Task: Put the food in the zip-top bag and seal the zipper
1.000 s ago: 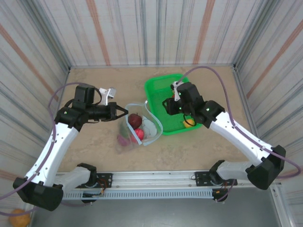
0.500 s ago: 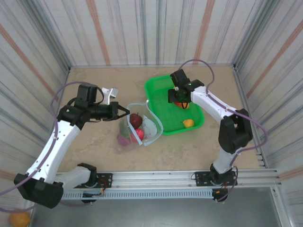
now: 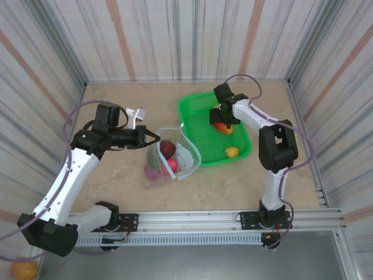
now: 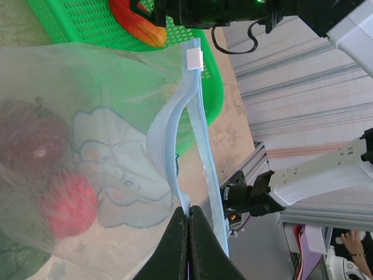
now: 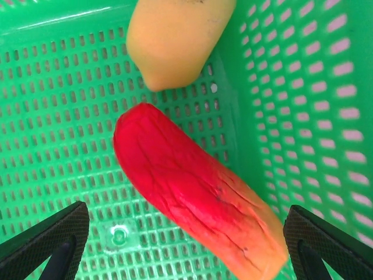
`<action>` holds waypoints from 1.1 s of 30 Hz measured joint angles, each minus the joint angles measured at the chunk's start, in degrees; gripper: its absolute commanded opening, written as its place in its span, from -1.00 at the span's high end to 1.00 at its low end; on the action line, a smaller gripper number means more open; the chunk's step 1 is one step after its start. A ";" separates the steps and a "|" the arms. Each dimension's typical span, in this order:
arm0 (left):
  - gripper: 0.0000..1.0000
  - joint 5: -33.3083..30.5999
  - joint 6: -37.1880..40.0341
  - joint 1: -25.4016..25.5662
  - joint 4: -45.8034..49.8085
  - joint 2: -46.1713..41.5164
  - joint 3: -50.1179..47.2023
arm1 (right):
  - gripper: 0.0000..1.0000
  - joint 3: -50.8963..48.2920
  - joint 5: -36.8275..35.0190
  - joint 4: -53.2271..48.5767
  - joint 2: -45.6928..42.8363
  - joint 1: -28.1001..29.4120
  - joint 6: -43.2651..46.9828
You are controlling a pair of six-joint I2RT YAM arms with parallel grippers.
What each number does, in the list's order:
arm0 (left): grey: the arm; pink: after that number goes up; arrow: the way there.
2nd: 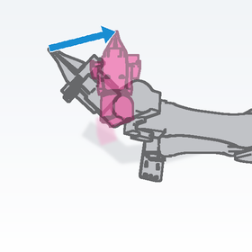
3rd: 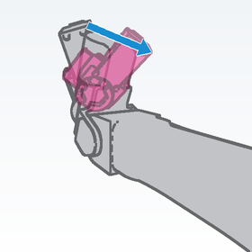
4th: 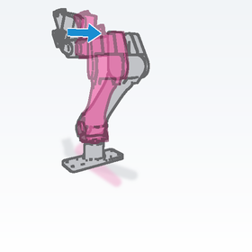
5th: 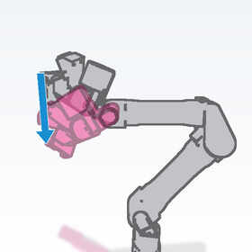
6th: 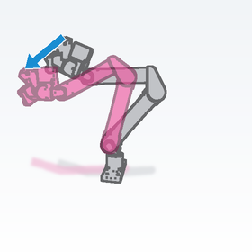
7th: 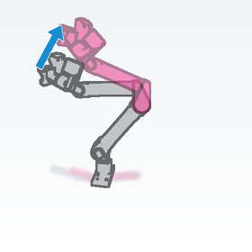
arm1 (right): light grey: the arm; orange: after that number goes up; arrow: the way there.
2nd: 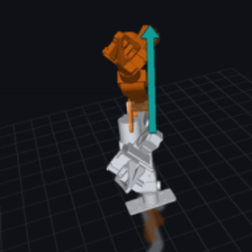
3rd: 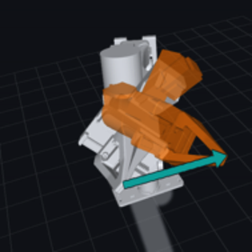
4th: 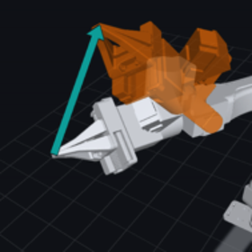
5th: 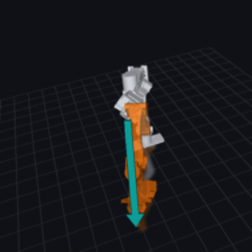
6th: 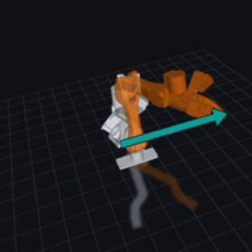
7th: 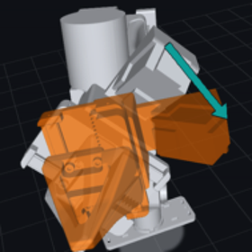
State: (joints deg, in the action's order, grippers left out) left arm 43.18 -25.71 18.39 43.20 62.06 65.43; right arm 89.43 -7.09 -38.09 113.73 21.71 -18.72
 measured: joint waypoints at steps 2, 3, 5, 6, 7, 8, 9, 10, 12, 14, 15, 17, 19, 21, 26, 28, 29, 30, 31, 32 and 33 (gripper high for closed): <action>1.00 0.28 0.00 0.00 0.02 0.04 0.04 | -0.81 0.35 1.03 0.57 1.46 -0.26 0.31; 1.00 0.31 0.00 0.00 0.04 0.04 0.09 | -0.80 0.63 1.29 0.59 2.16 -0.33 0.39; 1.00 0.31 0.00 0.00 0.02 0.09 0.15 | -0.76 1.20 2.08 0.79 3.34 -0.33 0.85; 1.00 0.31 0.00 0.00 0.02 0.09 0.15 | -0.73 1.49 2.49 0.79 3.80 -0.33 1.03; 1.00 0.31 0.02 0.09 0.02 0.09 0.15 | -0.69 1.79 2.93 0.81 4.31 -0.33 1.27; 1.00 0.31 0.02 0.11 0.02 0.09 0.15 | -0.64 1.88 3.32 0.92 4.61 -0.31 1.42; 1.00 0.33 0.00 0.11 0.04 0.09 0.17 | -0.61 1.88 3.78 0.96 4.76 -0.31 1.49; 1.00 0.33 0.00 0.11 0.04 0.09 0.22 | -0.56 1.88 4.20 0.96 4.87 -0.20 1.46; 1.00 0.33 0.02 0.11 0.04 0.09 0.26 | -0.43 1.88 4.87 0.96 4.98 0.02 1.46; 1.00 0.33 0.02 0.11 0.04 0.11 0.33 | -0.29 1.88 5.86 1.03 5.01 0.28 1.44; 1.00 0.33 0.00 0.11 0.04 0.11 0.35 | -0.23 1.88 6.19 1.07 5.03 0.44 1.42; 1.00 0.33 0.00 0.11 0.04 0.11 0.37 | -0.12 1.88 6.95 1.27 5.01 0.52 1.22; 1.00 0.35 0.00 0.11 0.04 0.11 0.37 | -0.04 1.88 7.41 1.57 5.01 0.55 1.18; 1.00 0.39 0.00 0.11 0.04 0.11 0.37 | 0.02 1.84 7.82 1.73 5.01 0.52 1.03; 1.00 0.57 0.00 0.24 0.04 0.13 0.37 | -0.06 0.28 9.14 2.49 5.01 0.26 0.57; 1.00 0.70 0.00 0.37 0.04 0.13 0.37 | -0.02 -0.31 9.77 2.47 5.01 0.26 0.17; 1.00 0.72 0.00 0.39 0.04 0.13 0.37 | 0.01 -0.50 9.99 2.47 5.01 0.26 -0.02; 1.00 0.74 0.00 0.48 0.04 0.13 0.37 | 0.04 -0.59 10.08 2.45 5.01 0.13 -0.13; 1.00 0.74 0.00 0.48 0.04 0.13 0.37 | 0.12 -0.63 10.23 2.47 5.01 0.11 -0.28; 1.00 0.74 0.00 0.48 0.04 0.13 0.37 | 0.18 -0.68 10.25 2.49 5.01 0.11 -0.37; 1.00 0.72 0.00 0.48 0.04 0.11 0.37 | 0.23 -0.81 10.34 2.49 4.81 0.11 -0.52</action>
State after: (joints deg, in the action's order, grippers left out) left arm 43.90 -25.71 18.87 43.24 62.17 65.80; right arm 88.62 3.25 -35.59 118.54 21.82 -19.25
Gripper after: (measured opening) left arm 0.048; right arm 0.432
